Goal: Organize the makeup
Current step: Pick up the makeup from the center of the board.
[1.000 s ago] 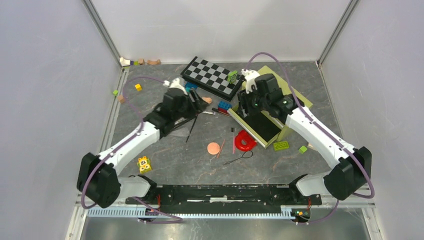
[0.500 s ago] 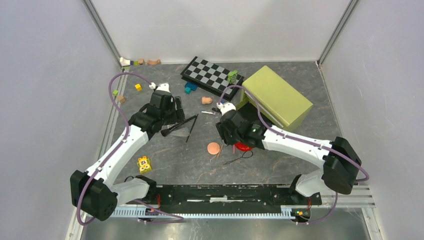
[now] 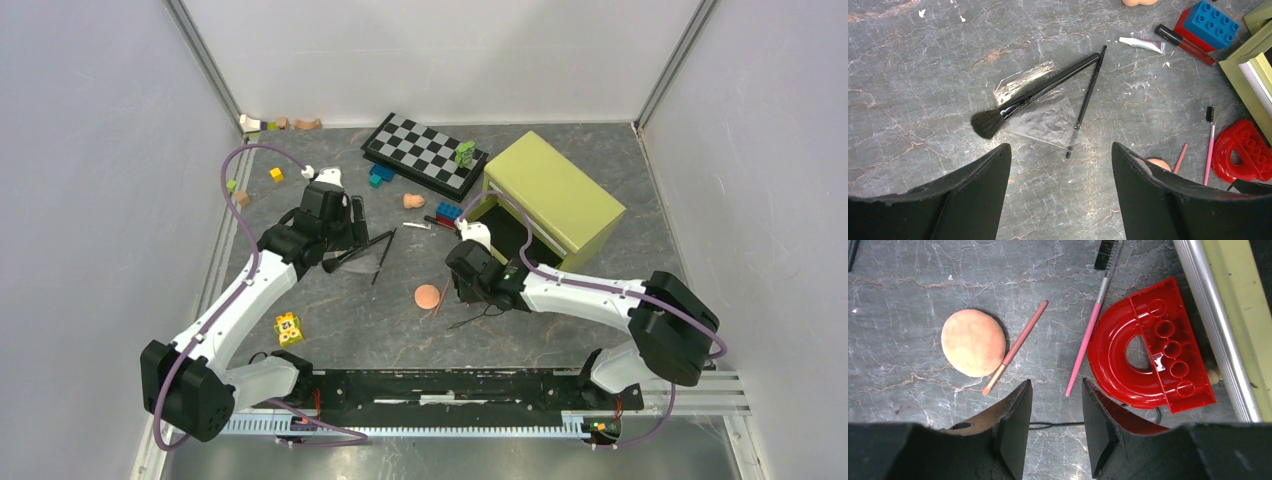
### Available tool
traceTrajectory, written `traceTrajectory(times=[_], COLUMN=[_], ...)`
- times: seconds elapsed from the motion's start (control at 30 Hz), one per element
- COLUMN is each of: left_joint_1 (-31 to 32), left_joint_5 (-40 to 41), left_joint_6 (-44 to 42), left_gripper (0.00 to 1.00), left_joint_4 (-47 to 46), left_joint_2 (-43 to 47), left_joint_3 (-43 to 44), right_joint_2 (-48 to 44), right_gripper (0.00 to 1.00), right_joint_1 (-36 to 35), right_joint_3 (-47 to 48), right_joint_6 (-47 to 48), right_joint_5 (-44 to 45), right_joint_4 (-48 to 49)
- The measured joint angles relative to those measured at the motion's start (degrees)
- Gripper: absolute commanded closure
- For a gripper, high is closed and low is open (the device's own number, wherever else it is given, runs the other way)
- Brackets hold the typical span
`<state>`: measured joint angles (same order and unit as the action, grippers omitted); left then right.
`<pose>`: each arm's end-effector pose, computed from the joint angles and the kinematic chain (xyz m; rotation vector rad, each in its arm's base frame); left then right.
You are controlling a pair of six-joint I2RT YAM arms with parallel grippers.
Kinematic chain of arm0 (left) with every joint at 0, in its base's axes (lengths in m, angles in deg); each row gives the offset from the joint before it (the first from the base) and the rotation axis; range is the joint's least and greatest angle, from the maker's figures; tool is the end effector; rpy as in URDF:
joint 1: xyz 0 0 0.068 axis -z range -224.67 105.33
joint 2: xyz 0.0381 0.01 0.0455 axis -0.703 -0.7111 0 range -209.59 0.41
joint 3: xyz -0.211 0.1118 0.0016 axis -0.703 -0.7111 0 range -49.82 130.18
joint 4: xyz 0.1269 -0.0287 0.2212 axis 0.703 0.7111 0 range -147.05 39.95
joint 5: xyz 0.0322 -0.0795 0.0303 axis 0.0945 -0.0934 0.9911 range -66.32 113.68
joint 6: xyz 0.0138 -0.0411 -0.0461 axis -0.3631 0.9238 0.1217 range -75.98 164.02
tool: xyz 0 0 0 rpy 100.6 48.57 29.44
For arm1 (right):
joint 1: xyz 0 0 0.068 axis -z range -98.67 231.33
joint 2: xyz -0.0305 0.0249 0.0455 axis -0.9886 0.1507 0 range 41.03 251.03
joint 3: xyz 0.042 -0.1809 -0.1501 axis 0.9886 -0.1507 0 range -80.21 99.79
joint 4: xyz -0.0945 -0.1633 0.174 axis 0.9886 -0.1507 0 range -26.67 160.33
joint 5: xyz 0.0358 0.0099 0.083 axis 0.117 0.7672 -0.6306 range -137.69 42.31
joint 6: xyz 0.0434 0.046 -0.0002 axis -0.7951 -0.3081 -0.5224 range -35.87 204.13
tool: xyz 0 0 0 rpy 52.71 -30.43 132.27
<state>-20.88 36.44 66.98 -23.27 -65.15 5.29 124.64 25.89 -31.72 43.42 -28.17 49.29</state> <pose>0.2415 -0.0948 0.2525 -0.0926 2.3219 -0.1506 0.1790 0.2313 0.1524 -0.1899 2.4837 0.2770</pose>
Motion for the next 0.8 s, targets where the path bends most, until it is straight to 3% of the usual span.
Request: traceTrajectory(times=[0.8], left_joint_1=[-0.31], left_joint_5=[-0.83], left_joint_6=[-0.09], left_gripper=[0.2], left_joint_4=[0.0], left_joint_2=[0.26], left_joint_3=[-0.13], right_joint_2=[4.79], right_gripper=[0.62], right_joint_1=[0.07], right_joint_3=[-3.96], right_joint_6=[-4.52], right_joint_5=[-0.48], right_joint_4=[5.68])
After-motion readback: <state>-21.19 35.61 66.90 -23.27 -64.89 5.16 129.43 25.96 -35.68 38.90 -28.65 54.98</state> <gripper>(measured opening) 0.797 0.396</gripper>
